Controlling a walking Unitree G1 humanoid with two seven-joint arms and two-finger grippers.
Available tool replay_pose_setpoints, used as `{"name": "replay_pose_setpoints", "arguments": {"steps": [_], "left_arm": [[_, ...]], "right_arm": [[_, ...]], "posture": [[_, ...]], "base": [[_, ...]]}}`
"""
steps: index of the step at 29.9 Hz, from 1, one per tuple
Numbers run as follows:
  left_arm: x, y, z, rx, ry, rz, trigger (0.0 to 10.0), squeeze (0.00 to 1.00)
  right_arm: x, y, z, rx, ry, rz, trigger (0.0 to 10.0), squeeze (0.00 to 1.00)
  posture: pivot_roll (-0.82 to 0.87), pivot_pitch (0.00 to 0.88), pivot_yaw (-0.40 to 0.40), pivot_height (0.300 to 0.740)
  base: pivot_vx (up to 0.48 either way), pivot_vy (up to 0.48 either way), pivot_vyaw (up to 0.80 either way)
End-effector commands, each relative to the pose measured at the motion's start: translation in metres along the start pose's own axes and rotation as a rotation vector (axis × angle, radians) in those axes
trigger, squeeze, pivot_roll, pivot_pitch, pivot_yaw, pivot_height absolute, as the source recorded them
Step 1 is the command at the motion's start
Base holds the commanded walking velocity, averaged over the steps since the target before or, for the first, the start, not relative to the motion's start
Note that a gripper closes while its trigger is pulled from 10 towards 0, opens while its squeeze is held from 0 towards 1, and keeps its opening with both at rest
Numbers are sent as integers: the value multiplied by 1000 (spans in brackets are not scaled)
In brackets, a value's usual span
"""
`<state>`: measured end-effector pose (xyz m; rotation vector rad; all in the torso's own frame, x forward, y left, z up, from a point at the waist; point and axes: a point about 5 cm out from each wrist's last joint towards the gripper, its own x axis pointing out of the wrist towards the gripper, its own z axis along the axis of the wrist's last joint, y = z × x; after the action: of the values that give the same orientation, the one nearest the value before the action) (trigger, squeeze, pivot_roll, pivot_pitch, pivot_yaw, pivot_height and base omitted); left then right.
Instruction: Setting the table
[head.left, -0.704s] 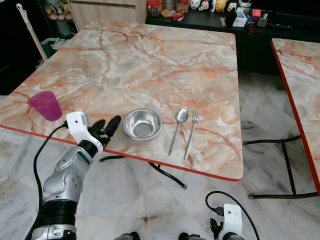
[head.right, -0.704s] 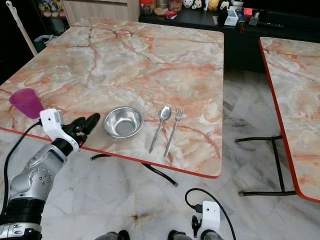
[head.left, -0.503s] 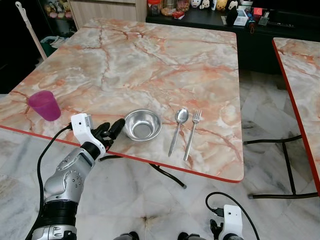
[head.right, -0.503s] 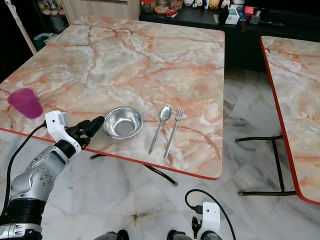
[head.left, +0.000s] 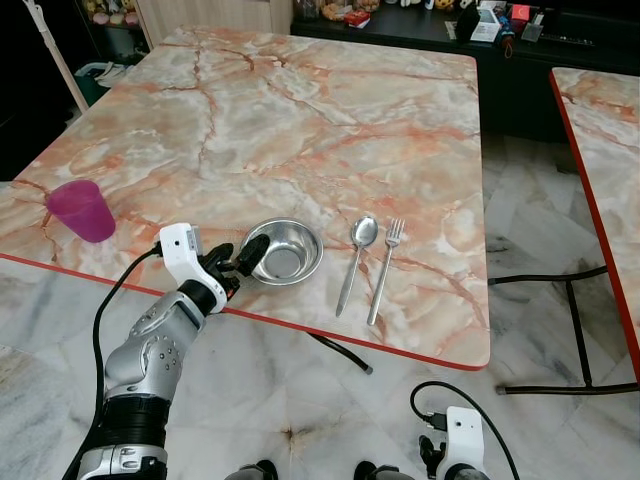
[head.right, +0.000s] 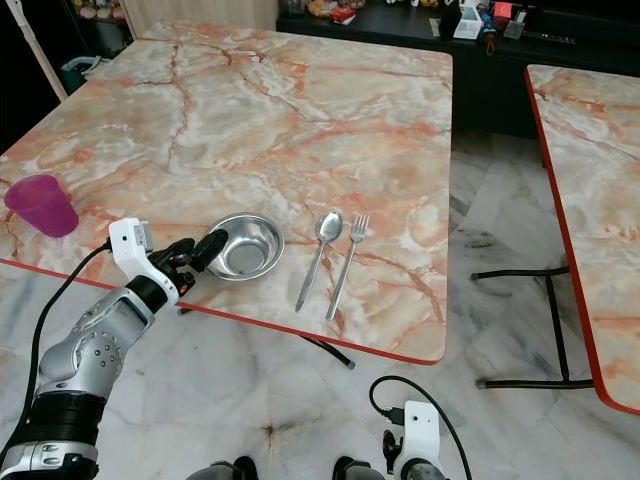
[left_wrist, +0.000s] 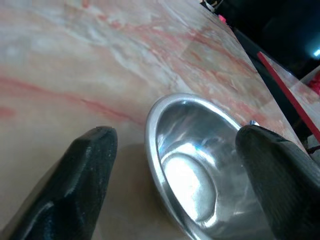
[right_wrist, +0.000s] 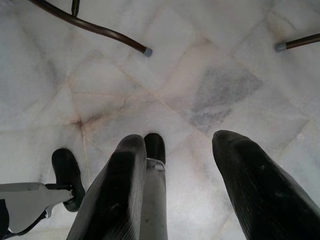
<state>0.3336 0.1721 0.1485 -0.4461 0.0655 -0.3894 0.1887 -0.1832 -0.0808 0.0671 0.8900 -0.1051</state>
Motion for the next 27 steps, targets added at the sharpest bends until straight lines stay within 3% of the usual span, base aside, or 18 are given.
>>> {"name": "replay_pose_setpoints", "arguments": {"steps": [1,13,27], "left_arm": [[3,0,1,37,27,-10,10000,0],[19,3,-2,80,106,35,10000,0],[25,4,-5,103,140,53,10000,0]], "right_arm": [[-2,-1,-8,15,21,-10,10000,0],[-1,0,-7,27,15,-13,10000,0],[-2,1,-8,33,15,-15,10000,0]], "posture": [[60,196,-2,740],[52,190,5,740],[49,188,11,740]], "base": [[0,0,0],[0,0,0],[0,0,0]]}}
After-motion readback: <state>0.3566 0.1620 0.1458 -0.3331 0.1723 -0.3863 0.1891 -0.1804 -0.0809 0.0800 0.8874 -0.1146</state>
